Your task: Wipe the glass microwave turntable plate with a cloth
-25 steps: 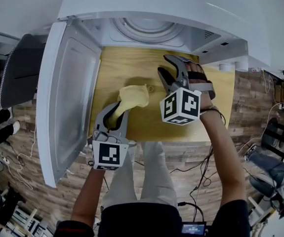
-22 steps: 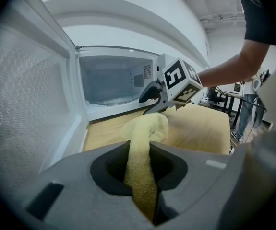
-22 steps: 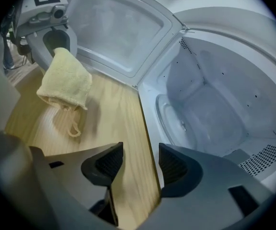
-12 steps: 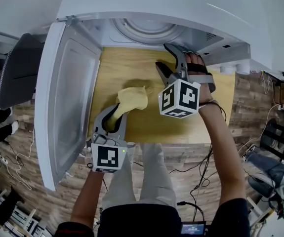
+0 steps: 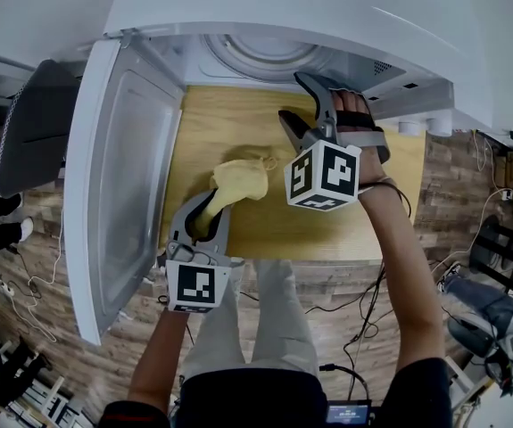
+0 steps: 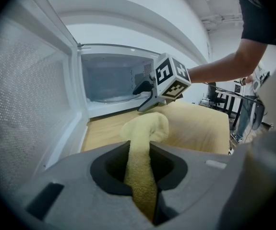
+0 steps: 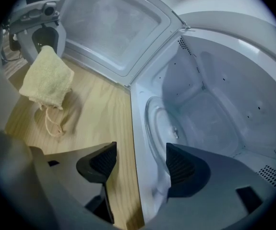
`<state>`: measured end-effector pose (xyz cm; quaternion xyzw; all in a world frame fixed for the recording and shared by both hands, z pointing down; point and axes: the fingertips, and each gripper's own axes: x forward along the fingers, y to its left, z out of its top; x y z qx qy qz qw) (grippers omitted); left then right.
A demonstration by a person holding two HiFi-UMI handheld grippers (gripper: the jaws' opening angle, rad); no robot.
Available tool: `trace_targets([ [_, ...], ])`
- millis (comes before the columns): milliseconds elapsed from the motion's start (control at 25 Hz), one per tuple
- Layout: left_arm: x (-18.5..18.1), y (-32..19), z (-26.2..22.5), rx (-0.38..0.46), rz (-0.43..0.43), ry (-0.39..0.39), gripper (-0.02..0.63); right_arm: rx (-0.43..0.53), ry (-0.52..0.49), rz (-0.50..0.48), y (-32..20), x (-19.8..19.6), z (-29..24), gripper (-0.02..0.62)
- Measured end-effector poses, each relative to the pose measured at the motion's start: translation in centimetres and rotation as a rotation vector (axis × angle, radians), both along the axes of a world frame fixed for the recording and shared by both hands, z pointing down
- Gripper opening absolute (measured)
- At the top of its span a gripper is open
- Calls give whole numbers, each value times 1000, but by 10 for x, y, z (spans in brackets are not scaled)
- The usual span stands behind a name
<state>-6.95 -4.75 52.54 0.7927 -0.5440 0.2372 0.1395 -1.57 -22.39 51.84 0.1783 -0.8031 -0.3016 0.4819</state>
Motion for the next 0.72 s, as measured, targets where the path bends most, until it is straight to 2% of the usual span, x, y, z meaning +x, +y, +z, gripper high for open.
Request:
trace_targets([
  [720,-4,0,1,-9,-18,1,61,31,12,-9,-5,-2,12,291],
])
